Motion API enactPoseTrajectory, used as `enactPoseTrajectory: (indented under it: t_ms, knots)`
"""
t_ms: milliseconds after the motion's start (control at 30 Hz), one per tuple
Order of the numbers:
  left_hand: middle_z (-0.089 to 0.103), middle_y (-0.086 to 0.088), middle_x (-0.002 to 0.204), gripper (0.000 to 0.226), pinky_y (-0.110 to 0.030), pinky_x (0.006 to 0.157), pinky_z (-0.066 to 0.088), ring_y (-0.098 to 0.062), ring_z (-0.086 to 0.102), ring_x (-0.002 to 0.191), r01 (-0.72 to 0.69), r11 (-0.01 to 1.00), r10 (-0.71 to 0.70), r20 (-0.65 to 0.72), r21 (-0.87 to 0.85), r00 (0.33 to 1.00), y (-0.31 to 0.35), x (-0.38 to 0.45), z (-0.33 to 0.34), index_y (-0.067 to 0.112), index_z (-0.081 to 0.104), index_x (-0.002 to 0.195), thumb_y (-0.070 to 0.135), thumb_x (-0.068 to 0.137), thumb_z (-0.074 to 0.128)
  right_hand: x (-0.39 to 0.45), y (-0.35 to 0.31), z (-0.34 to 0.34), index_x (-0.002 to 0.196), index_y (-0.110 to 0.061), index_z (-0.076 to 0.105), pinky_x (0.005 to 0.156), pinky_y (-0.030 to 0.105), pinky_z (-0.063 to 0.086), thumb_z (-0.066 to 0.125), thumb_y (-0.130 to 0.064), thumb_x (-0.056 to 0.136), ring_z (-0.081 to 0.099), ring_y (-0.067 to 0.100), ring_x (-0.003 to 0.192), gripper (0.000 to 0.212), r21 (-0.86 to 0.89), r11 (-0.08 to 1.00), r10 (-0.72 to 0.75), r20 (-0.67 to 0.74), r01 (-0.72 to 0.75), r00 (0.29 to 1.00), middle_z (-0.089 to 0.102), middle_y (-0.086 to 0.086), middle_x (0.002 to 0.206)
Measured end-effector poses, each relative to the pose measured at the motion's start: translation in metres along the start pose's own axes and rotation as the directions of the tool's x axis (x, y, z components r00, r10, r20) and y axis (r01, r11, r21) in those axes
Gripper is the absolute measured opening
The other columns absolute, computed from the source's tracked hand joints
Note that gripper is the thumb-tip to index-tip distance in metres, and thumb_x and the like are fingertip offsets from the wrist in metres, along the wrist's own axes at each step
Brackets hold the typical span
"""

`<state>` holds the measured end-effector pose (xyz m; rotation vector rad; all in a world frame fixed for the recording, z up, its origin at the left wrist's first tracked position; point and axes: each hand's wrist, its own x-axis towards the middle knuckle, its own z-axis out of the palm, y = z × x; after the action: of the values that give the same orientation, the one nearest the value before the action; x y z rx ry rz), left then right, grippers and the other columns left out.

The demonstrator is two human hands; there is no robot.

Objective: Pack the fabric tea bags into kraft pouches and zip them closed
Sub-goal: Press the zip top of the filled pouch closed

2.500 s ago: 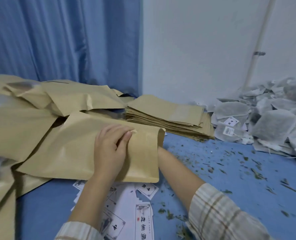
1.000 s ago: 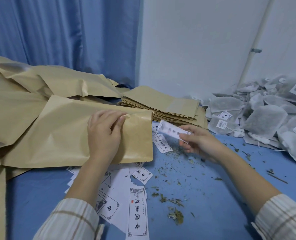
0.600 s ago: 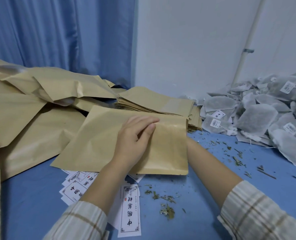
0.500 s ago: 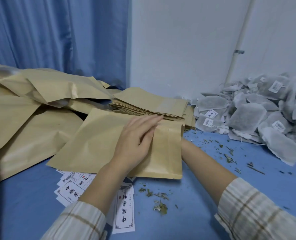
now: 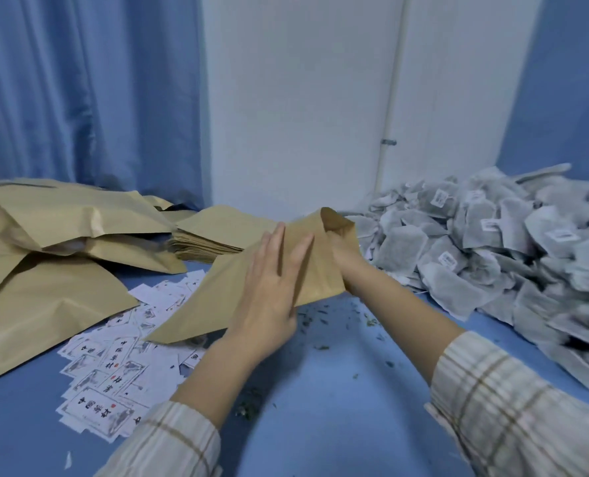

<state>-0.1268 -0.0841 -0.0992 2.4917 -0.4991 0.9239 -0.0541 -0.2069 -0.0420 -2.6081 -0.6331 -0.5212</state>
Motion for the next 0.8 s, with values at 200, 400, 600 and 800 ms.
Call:
enactPoseTrajectory:
  t_ms: [200,400,600,800]
  knots:
    - [0.014,0.006,0.157,0.095,-0.024,0.114,0.019,-0.010,0.014,0.144,-0.045,0.971,0.067,0.087,-0.233,0.994,0.019,0.029,-0.015,0.043,0.010,0.141,-0.017,0.077,0.046,-0.010,0.017,-0.050,0.066,-0.011,0.054,0.064,0.027,0.040,0.043,-0.004,0.093,0.049,0.018,0.070,0.030,0.146,0.985,0.075,0.133,-0.094,0.988,0.050,-0.001,0.069]
    - [0.049,0.033,0.130,0.087,-0.005,0.096,0.032,0.015,0.039,0.124,0.054,0.749,0.001,0.083,-0.660,0.997,0.043,0.061,-0.030,0.055,0.048,0.126,-0.015,0.076,0.061,0.007,0.027,-0.095,0.060,-0.028,0.034,0.051,0.020,0.027,0.043,-0.012,0.094,0.028,0.007,0.055,0.039,-0.089,0.993,0.099,0.236,-0.080,0.967,0.034,-0.008,0.064]
    - [0.072,0.019,0.090,0.056,-0.014,0.062,0.051,-0.001,0.067,0.081,0.229,0.600,-0.175,0.153,-0.766,0.973,0.036,0.099,-0.052,0.043,0.065,0.096,-0.002,0.065,0.079,-0.007,0.052,-0.166,0.096,-0.035,0.069,0.076,0.018,0.043,0.057,-0.026,0.087,0.055,0.004,0.081,0.017,-0.054,0.961,-0.276,-0.086,0.272,0.957,0.066,-0.012,0.086]
    - [0.074,-0.004,0.094,0.039,-0.025,0.059,0.054,-0.018,0.071,0.079,0.333,0.359,-0.229,0.263,-0.872,0.937,0.025,0.117,-0.050,0.021,0.070,0.094,0.012,0.057,0.078,-0.022,0.083,-0.191,0.090,-0.016,0.070,0.092,0.016,0.033,0.030,-0.020,0.074,0.044,0.006,0.112,0.043,0.253,0.948,-0.151,-0.181,0.194,0.972,0.049,-0.014,0.120]
